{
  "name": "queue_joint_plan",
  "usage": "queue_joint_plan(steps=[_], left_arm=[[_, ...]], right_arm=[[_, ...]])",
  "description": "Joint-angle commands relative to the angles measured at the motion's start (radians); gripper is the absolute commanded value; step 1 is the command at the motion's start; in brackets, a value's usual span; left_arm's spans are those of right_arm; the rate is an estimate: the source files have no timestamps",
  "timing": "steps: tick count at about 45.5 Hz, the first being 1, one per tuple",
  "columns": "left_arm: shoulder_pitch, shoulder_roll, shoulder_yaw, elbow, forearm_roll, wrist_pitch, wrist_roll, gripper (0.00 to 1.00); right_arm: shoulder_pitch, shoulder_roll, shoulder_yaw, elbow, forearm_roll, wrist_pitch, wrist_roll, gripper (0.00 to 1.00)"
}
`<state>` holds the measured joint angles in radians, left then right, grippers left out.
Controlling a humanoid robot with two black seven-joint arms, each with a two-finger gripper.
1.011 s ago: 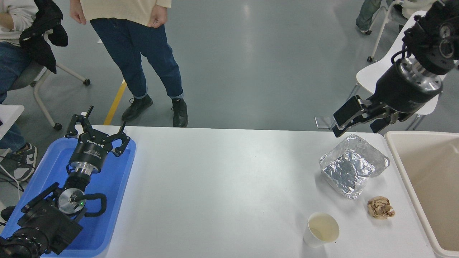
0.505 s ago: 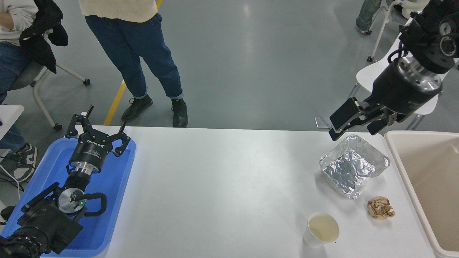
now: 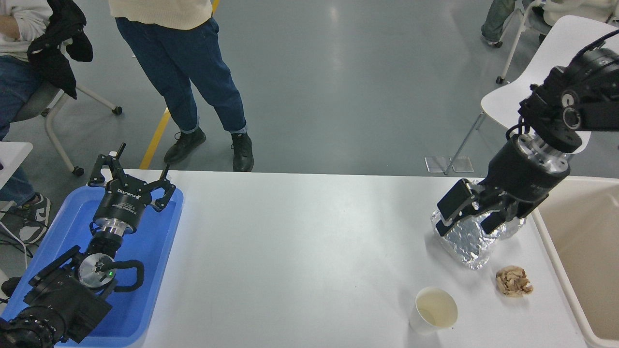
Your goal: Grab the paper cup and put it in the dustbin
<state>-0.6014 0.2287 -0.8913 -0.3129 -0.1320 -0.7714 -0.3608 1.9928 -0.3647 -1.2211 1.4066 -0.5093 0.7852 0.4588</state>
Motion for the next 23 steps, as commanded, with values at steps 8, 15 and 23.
queue_joint_plan(steps=[8, 15, 23], left_arm=[[0.000, 0.000, 0.000, 0.000, 0.000, 0.000, -0.001, 1.00], [0.000, 0.000, 0.000, 0.000, 0.000, 0.000, -0.001, 1.00], [0.000, 0.001, 0.000, 0.000, 0.000, 0.000, -0.003, 1.00]], right_arm=[[-0.233, -0.007, 0.037, 0.000, 0.000, 0.000, -0.002, 0.69], [-0.264, -0.011, 0.026, -0.014, 0.023, -0.128, -0.002, 0.71], [-0.304, -0.014, 0.031, -0.046, 0.052, -0.218, 0.000, 1.00]])
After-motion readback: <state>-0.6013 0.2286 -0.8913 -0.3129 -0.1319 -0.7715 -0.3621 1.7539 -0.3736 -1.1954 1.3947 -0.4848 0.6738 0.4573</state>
